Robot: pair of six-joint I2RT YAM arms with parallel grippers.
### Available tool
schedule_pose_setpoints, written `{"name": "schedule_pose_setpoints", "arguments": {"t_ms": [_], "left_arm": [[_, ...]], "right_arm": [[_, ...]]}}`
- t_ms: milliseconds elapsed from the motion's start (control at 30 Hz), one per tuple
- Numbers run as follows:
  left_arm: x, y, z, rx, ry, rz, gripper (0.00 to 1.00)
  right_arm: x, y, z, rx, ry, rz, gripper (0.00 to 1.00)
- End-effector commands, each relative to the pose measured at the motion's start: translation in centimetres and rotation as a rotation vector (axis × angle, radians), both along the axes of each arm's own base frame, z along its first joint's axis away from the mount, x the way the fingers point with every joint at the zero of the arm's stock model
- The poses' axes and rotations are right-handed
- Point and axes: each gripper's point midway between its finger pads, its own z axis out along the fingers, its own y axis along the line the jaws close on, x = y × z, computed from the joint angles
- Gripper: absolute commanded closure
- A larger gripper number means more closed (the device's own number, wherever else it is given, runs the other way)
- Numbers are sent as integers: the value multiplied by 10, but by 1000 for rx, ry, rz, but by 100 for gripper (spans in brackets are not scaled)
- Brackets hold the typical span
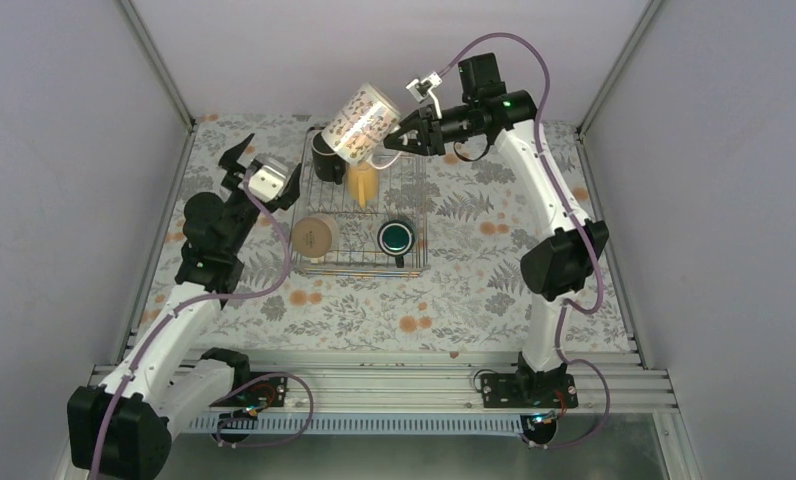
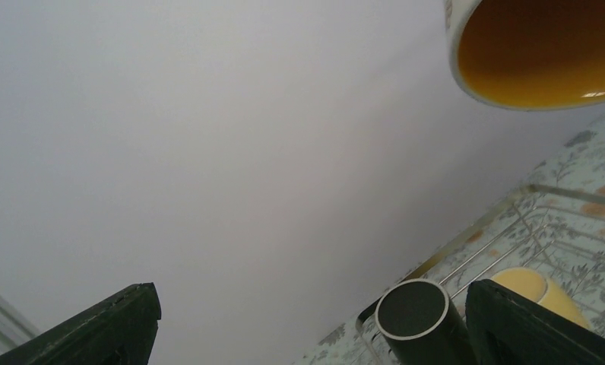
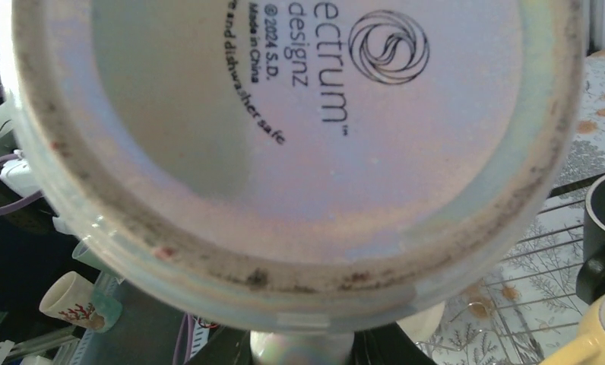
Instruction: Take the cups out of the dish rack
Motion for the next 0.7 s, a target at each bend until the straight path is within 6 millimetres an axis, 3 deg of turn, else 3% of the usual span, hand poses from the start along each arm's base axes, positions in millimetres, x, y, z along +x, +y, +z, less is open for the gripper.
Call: {"name": "schedule_pose_setpoints", "arguments": {"t_ms": [0, 133, 233, 400, 500, 667], "left_arm": [[11, 9, -1, 95, 39, 90, 0], [-3, 4, 18, 36, -19, 39, 0], [-2, -2, 21, 4, -40, -1, 0], [8, -26, 18, -51, -10, -131, 0], [16, -45, 5, -59, 48, -195, 0], [20, -55, 1, -80, 27, -211, 0]], "right_arm": [[-14, 9, 28, 123, -47, 116, 97], [-19, 17, 27, 119, -51, 134, 97], [-23, 23, 23, 113, -51, 148, 97], [-23, 27, 7, 86, -33, 154, 97], [-19, 28, 3, 83, -23, 155, 97], [-14, 32, -7, 76, 2, 158, 97]]}}
